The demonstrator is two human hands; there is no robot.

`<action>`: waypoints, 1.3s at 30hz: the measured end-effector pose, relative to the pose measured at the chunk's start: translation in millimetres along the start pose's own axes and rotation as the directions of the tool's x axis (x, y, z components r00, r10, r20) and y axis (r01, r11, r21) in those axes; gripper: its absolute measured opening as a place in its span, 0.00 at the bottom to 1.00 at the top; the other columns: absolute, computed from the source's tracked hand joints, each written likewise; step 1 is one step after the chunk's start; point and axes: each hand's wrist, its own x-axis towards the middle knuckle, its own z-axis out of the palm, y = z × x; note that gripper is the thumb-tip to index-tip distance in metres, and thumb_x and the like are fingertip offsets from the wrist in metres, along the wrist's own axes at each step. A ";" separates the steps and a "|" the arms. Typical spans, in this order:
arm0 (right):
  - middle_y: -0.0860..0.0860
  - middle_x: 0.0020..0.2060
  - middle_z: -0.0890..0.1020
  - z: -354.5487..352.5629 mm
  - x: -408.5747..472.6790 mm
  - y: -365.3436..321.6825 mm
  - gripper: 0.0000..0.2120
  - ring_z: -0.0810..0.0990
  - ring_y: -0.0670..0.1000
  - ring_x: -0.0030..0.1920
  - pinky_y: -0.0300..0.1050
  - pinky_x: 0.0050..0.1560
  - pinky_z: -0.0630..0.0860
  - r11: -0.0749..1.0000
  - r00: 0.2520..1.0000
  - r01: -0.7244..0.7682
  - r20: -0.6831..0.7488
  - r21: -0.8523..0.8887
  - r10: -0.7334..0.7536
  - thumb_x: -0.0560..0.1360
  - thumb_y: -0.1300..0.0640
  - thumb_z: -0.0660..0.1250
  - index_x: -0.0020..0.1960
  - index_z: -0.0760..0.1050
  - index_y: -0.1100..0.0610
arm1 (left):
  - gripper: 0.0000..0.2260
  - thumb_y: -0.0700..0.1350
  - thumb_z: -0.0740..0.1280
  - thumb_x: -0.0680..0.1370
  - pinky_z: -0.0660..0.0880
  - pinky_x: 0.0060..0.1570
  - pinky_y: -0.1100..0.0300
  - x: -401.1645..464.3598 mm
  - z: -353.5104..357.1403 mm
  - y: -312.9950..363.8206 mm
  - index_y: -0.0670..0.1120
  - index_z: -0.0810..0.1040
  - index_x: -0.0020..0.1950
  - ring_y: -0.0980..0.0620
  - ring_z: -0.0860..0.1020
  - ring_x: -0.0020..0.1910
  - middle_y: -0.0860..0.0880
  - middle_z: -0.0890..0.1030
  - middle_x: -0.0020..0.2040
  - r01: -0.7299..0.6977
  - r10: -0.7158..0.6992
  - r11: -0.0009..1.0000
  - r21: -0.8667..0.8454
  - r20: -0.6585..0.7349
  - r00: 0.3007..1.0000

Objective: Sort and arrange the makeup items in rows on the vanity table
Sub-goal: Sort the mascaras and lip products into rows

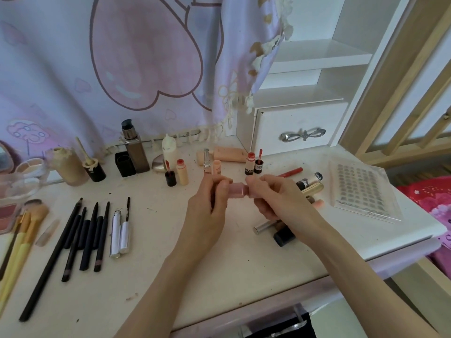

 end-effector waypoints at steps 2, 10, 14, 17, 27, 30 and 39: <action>0.47 0.28 0.74 -3.1 -1.1 0.2 0.04 0.69 0.45 0.27 0.34 0.26 0.67 0.995 0.997 0.076 0.027 0.069 -0.078 0.75 0.57 0.67 0.49 0.77 0.56 | 0.08 0.46 0.55 0.81 0.65 0.29 0.68 1.2 -0.4 -0.6 0.57 0.69 0.46 0.58 0.68 0.28 0.54 0.71 0.31 0.014 -0.014 1.000 -0.001 -0.010 1.000; 0.52 0.25 0.74 -4.9 0.0 -4.6 0.17 0.67 0.46 0.20 0.35 0.20 0.60 0.998 0.998 -0.060 0.013 0.014 0.060 0.75 0.41 0.61 0.36 0.76 0.53 | 0.07 0.49 0.55 0.80 0.65 0.29 0.67 0.5 -1.3 0.2 0.59 0.69 0.46 0.58 0.68 0.28 0.57 0.72 0.30 -0.001 0.001 1.000 -0.017 0.001 1.000; 0.51 0.35 0.78 -9.8 -0.7 1.7 0.09 0.74 0.47 0.31 0.37 0.28 0.69 0.987 0.995 0.074 0.052 0.141 -0.082 0.74 0.57 0.68 0.54 0.77 0.55 | 0.08 0.47 0.55 0.80 0.65 0.29 0.69 1.9 -1.9 0.1 0.57 0.69 0.45 0.59 0.67 0.27 0.55 0.70 0.28 0.011 -0.012 1.000 -0.028 -0.029 1.000; 0.51 0.37 0.79 -7.8 -2.9 1.1 0.21 0.77 0.48 0.32 0.38 0.28 0.70 0.990 0.998 0.015 0.061 0.138 -0.024 0.67 0.44 0.69 0.56 0.75 0.54 | 0.08 0.46 0.55 0.81 0.67 0.30 0.70 1.0 -2.3 1.5 0.57 0.69 0.46 0.60 0.69 0.28 0.54 0.71 0.29 0.004 -0.005 0.999 -0.032 -0.007 1.000; 0.48 0.23 0.68 -7.7 -4.4 -3.2 0.16 0.62 0.44 0.20 0.33 0.20 0.58 0.985 0.998 -0.044 -0.043 0.167 0.052 0.75 0.46 0.65 0.33 0.74 0.55 | 0.14 0.56 0.65 0.70 0.68 0.39 0.74 -0.7 -6.8 1.4 0.65 0.66 0.52 0.61 0.71 0.37 0.66 0.75 0.44 -0.172 0.156 0.983 0.068 0.196 0.968; 0.47 0.24 0.69 -8.9 -6.8 -0.3 0.11 0.64 0.44 0.23 0.33 0.23 0.61 0.991 0.997 0.068 -0.037 0.113 -0.065 0.76 0.52 0.64 0.39 0.75 0.58 | 0.09 0.56 0.63 0.72 0.68 0.38 0.75 -0.6 -7.7 -0.3 0.64 0.67 0.50 0.63 0.73 0.39 0.64 0.75 0.42 -0.151 0.142 0.988 0.045 0.169 0.975; 0.45 0.31 0.73 -17.0 -12.2 9.3 0.06 0.68 0.43 0.29 0.34 0.30 0.65 0.974 0.986 0.166 -0.006 0.154 -0.167 0.69 0.57 0.69 0.46 0.78 0.55 | 0.04 0.54 0.61 0.76 0.67 0.34 0.71 -3.6 -3.6 2.3 0.60 0.68 0.50 0.57 0.72 0.35 0.57 0.76 0.40 -0.126 0.122 0.992 0.013 0.178 0.977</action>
